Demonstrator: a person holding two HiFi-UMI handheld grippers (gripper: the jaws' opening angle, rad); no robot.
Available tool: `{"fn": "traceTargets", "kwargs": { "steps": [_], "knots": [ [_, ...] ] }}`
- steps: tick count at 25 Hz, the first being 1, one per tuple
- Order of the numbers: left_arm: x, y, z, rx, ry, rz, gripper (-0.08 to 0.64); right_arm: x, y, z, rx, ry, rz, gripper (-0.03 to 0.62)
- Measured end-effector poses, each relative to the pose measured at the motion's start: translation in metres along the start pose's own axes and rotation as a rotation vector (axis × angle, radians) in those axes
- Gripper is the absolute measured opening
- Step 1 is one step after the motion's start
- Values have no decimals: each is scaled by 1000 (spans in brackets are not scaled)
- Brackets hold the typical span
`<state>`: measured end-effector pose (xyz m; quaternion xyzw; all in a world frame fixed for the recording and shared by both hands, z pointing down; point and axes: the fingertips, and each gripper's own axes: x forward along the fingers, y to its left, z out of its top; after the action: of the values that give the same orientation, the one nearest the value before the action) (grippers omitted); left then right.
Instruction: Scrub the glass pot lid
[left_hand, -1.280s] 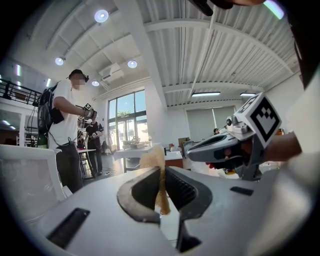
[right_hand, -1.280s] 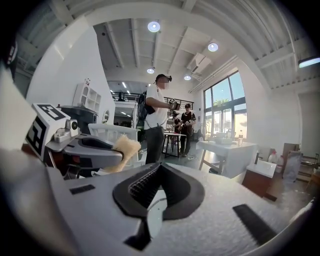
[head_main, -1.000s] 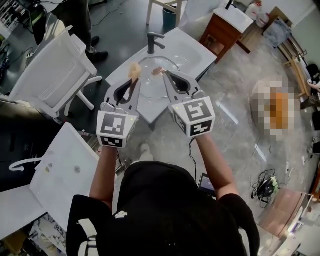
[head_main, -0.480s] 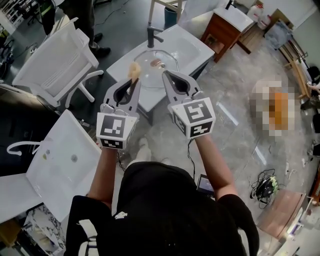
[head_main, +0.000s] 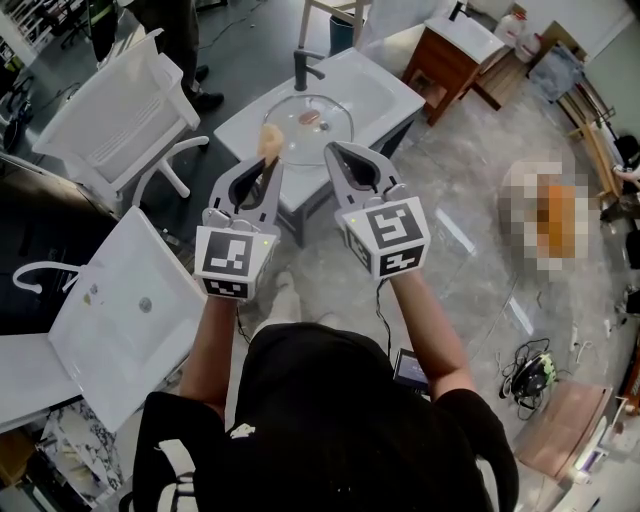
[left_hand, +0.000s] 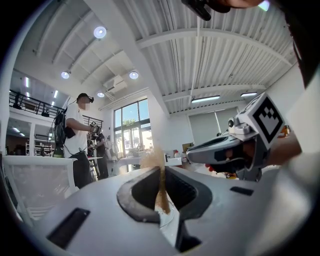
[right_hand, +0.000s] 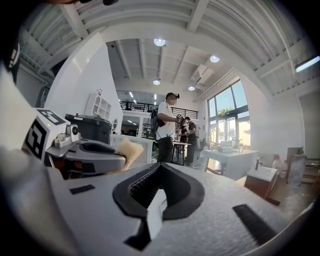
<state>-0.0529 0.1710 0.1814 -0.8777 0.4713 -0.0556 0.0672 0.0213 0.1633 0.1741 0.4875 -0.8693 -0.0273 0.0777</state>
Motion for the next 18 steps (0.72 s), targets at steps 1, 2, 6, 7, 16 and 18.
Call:
{"fn": "traceTargets", "kwargs": {
  "steps": [1,2,6,7,16,18],
  "knots": [
    [-2,-3,1,0,-1,1,20,-3,1,0,-1,-1,1,0],
    [-5,-6,1,1,-3,1,20,-7,3,0,-2,-4,2,0],
    [-11,-15,3,3,-7,4,20,-18,5,-3,-12,-2,5,0],
    [-13,-17,3,2,-8,5,20,-20,5,-4,-16,3,4,0],
    [-23,-29,0,-2,-5,11,20,-32,10,-10,-20,5,10,0],
    [-24,-30,-1,-1,-4,10,20,-33,10,-11,-20,7,9,0]
  ]
}}
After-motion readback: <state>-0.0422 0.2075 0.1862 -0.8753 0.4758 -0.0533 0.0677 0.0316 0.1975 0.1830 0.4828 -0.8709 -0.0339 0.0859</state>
